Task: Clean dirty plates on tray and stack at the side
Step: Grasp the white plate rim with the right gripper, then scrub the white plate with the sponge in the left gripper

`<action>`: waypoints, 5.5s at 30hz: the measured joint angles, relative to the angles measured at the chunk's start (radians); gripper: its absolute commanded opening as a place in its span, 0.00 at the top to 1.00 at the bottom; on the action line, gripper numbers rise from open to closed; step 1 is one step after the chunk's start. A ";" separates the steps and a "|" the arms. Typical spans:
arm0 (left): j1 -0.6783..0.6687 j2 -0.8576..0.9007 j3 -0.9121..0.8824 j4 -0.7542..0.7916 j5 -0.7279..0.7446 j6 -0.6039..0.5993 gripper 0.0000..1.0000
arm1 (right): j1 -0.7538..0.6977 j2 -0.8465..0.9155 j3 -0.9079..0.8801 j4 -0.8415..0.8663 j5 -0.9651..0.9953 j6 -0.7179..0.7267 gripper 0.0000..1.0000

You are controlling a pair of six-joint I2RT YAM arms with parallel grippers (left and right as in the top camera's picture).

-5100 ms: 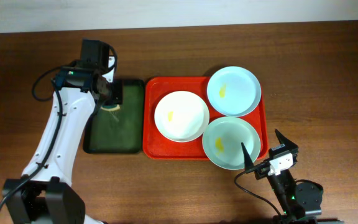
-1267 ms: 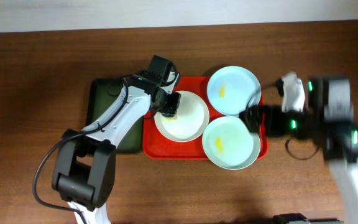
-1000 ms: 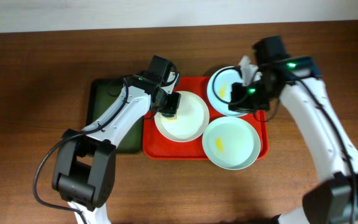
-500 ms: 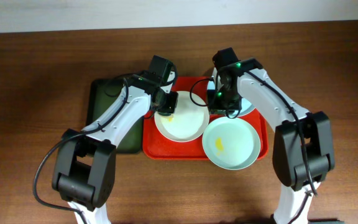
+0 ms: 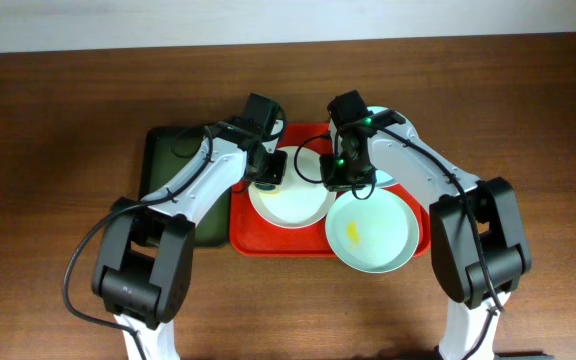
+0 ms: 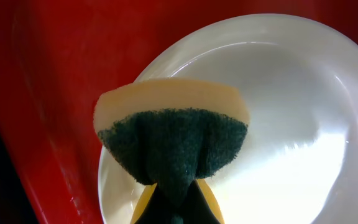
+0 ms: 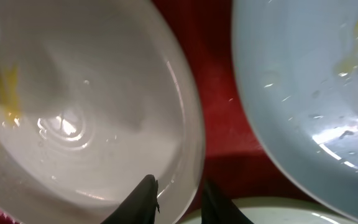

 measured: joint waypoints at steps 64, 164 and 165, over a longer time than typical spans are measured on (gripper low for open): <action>0.000 0.121 0.145 -0.203 -0.053 -0.070 1.00 | 0.030 0.000 -0.072 0.127 0.006 0.183 0.96; 0.034 0.159 0.150 -0.166 0.105 -0.025 1.00 | 0.031 0.000 -0.071 0.084 0.019 0.180 0.96; 0.033 0.164 0.150 -0.144 0.157 -0.026 1.00 | 0.031 0.000 -0.071 0.084 0.020 0.180 0.96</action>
